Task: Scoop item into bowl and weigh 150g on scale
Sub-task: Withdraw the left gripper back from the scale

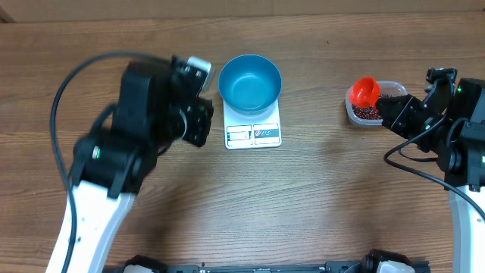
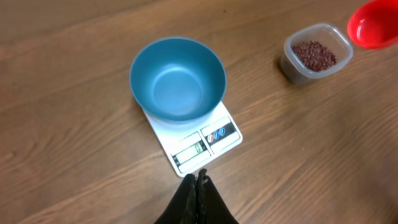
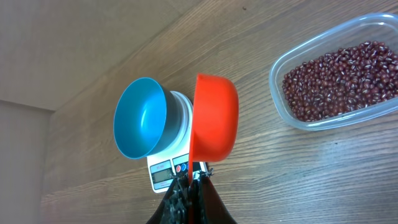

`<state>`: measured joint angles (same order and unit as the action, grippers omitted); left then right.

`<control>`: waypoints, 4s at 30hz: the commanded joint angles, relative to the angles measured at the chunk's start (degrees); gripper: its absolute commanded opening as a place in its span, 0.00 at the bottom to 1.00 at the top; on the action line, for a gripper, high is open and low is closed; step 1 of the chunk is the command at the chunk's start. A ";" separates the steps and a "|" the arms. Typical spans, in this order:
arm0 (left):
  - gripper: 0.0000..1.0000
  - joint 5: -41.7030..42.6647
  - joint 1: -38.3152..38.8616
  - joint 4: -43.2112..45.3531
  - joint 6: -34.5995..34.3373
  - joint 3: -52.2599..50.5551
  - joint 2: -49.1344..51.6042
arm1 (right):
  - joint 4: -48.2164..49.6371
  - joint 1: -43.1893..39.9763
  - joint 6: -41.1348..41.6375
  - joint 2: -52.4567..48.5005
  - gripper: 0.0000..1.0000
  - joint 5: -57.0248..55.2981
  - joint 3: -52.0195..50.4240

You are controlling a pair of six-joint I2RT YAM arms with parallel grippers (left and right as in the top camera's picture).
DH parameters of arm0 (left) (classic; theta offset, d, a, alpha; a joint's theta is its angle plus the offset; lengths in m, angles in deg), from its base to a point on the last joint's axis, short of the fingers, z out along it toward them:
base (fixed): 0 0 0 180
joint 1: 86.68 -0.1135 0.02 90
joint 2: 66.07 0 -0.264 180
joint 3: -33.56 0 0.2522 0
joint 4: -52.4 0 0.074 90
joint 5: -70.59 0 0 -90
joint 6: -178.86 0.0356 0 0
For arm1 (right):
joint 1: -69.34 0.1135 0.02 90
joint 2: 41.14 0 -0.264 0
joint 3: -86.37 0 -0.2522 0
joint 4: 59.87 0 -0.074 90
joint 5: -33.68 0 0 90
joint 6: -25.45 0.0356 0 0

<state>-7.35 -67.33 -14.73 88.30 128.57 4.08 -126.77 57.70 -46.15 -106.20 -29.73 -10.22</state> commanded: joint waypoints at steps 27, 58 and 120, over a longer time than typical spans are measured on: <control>1.00 2.36 -0.22 19.19 -0.70 -27.80 -2.64 | 0.31 -0.33 -0.50 0.00 0.04 -0.22 1.29; 1.00 -0.48 -0.22 14.58 6.80 -27.80 -2.64 | 0.28 -0.33 -0.52 0.00 0.04 -0.22 1.29; 1.00 -0.48 -0.22 14.80 6.80 -27.80 -2.64 | -0.37 -0.33 -0.94 0.00 0.04 -1.09 1.29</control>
<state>-7.64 -67.31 -0.15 93.78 101.23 1.45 -127.25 57.70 -46.59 -106.20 -30.26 -10.22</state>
